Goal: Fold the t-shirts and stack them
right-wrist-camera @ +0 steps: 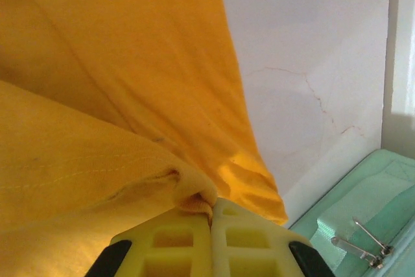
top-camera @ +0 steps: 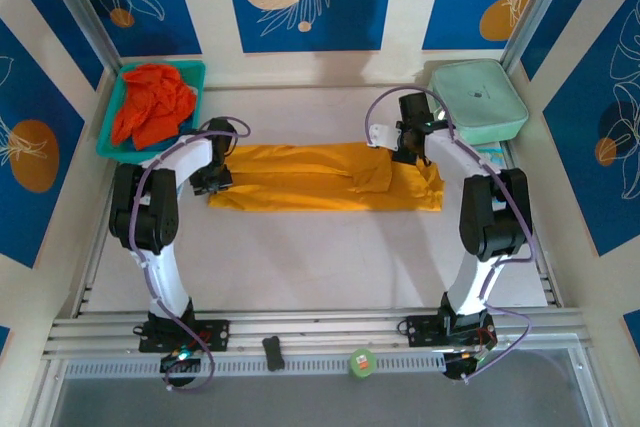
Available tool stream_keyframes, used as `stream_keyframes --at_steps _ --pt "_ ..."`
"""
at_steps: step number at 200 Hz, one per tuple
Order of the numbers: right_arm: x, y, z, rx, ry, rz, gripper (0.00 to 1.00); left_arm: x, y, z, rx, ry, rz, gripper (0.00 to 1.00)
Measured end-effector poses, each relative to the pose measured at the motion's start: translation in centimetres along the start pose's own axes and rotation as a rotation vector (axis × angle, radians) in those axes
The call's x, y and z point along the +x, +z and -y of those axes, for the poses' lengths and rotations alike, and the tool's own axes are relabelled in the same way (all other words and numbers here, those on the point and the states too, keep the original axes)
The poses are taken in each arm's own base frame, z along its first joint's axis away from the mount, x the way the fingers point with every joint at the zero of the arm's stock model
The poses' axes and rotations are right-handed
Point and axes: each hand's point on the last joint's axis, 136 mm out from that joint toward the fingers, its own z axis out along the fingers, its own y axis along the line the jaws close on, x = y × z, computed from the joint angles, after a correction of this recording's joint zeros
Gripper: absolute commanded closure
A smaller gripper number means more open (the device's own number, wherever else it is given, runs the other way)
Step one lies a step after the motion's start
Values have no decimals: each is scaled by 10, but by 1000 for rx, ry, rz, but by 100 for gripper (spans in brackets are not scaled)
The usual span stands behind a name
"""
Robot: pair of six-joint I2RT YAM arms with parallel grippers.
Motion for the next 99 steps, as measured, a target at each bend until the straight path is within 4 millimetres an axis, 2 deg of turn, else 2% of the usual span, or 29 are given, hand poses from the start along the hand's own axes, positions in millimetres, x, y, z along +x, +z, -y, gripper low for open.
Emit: stream_keyframes --at_steps 26,48,69,76,87,99 --pt "3 17 7 -5 96 -9 99 -1 0 -2 -9 0 5 54" --pt "5 36 9 -27 196 -21 75 -1 0 -3 -16 1 7 53" --pt "7 50 8 -51 318 -32 64 -1 0 -4 -21 1 9 49" --pt "8 52 8 -56 362 -35 54 0 0 -5 -25 0 8 47" --pt "9 52 8 -62 428 -36 46 3 -1 -7 -28 0 8 44" --pt "8 50 12 -58 513 -31 43 5 -5 -11 -30 -1 13 39"
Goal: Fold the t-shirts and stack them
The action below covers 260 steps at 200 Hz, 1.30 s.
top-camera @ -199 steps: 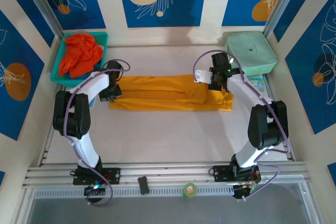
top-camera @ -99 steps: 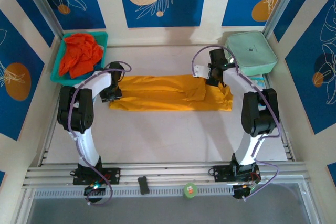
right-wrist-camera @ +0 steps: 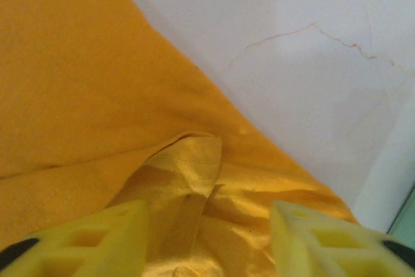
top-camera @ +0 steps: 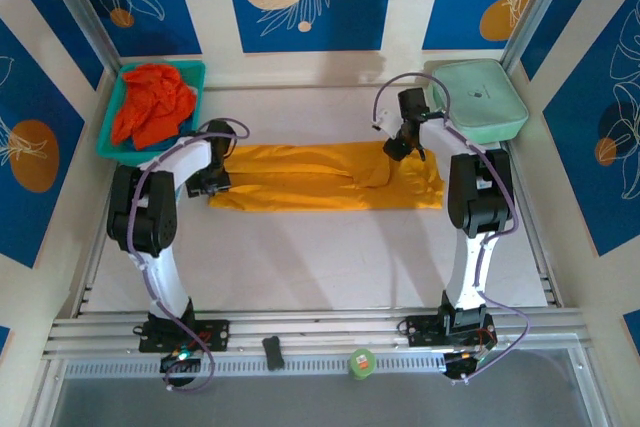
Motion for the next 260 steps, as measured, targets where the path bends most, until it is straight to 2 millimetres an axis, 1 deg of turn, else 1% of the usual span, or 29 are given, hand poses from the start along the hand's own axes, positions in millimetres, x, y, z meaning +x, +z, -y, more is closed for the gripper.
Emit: stream_keyframes --at_steps 15,27,42,63,74,86,95,105,125,143,167,184,213,223,245,260 --pt "-3 -6 3 4 101 15 41 2 -8 -5 4 -7 11 33" --pt "-4 -16 5 10 205 20 39 3 -20 -10 16 -13 32 29" --pt "-4 -39 9 15 373 18 39 0 -37 -15 39 -31 72 25" --pt "-4 -72 12 -24 646 28 39 -7 -67 -22 87 -60 149 22" --pt "-3 -84 4 -77 770 40 39 -9 -82 -26 111 -73 186 22" --pt "6 -89 -11 -136 882 31 38 -11 -95 -29 135 -86 218 21" --pt "15 -86 -26 -181 950 5 38 -10 -102 -30 150 -89 231 20" --pt "26 -79 -47 -235 1011 -44 37 -9 -107 -31 159 -90 238 19" --pt "43 -61 -83 -314 1093 -139 36 -1 -110 -31 170 -81 236 15" --pt "44 -50 -98 -353 1135 -173 35 8 -109 -33 172 -72 230 11" --pt "36 -41 -102 -377 1166 -160 35 18 -112 -35 177 -62 230 7" --pt "32 -32 -105 -392 1183 -161 36 20 -116 -38 183 -64 240 6" --pt "30 -10 -112 -418 1204 -195 37 22 -121 -41 187 -67 248 6" --pt "27 -7 -112 -427 1208 -199 38 23 -121 -42 186 -67 247 5" --pt "7 -9 -103 -442 1205 -154 38 25 -121 -43 182 -64 240 5" --pt "-15 -14 -98 -458 1190 -111 38 26 -121 -43 179 -62 235 5"
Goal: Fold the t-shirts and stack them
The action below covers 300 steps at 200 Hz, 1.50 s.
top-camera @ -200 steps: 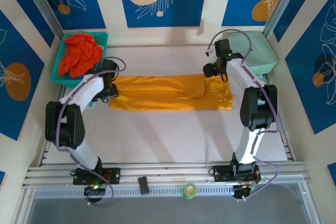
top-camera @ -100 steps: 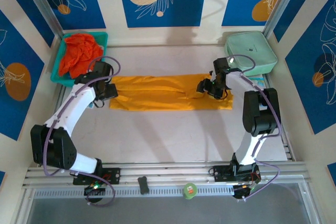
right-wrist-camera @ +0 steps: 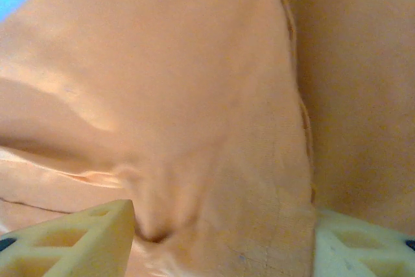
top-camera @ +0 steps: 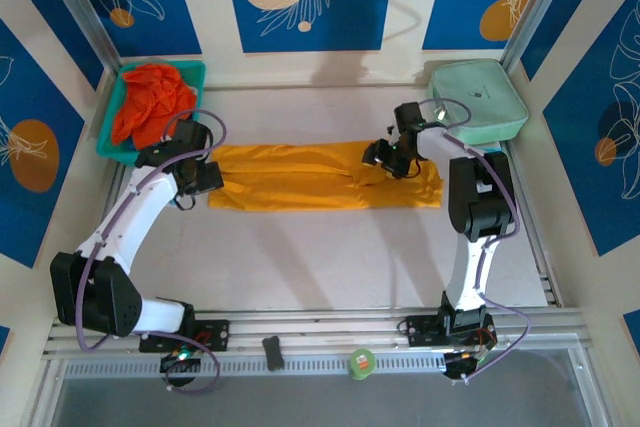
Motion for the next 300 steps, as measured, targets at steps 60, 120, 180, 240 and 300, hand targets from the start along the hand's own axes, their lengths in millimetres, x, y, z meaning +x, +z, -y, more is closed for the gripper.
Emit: stream_keyframes --at_steps 60,120,180,240,300 --pt "-35 9 -63 -163 3 -5 39 2 0 -2 -8 4 -6 4" --pt "-49 3 -76 -193 20 10 39 -3 -6 6 3 47 2 7" --pt "-17 -57 -40 -73 14 112 83 -47 26 69 26 162 -35 70" --pt "17 -65 52 77 147 105 100 -76 107 121 -26 235 -114 95" --pt "25 -51 83 133 201 75 100 -59 168 123 -108 275 -228 95"
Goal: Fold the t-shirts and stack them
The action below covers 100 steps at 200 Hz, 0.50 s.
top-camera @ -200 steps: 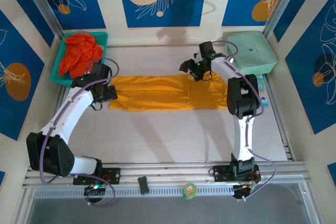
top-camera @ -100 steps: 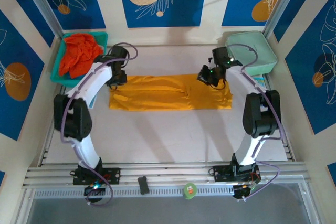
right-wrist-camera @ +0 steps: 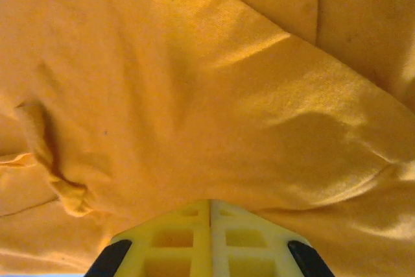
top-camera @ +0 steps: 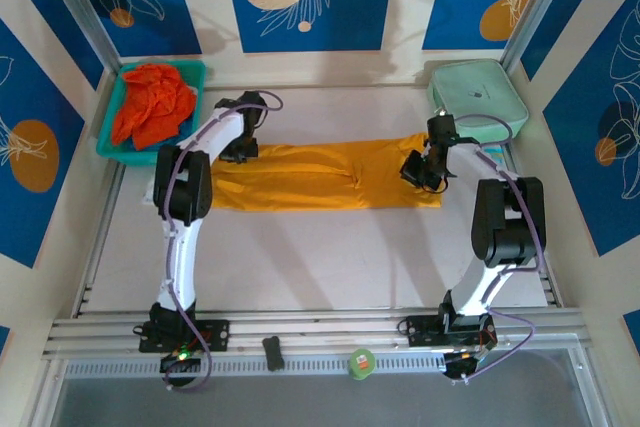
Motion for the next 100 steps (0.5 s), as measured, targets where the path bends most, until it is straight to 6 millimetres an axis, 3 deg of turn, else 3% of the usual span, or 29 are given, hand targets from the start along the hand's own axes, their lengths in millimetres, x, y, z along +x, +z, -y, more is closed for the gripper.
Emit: stream_keyframes --at_steps 39,66,100 --pt "2 37 13 50 27 -82 100 11 12 -4 -21 8 -35 96" --pt "-21 45 -1 41 10 -74 100 30 11 -11 -20 8 -36 96" --pt "-54 58 -27 28 -37 -64 100 76 6 -23 -14 17 -85 95"
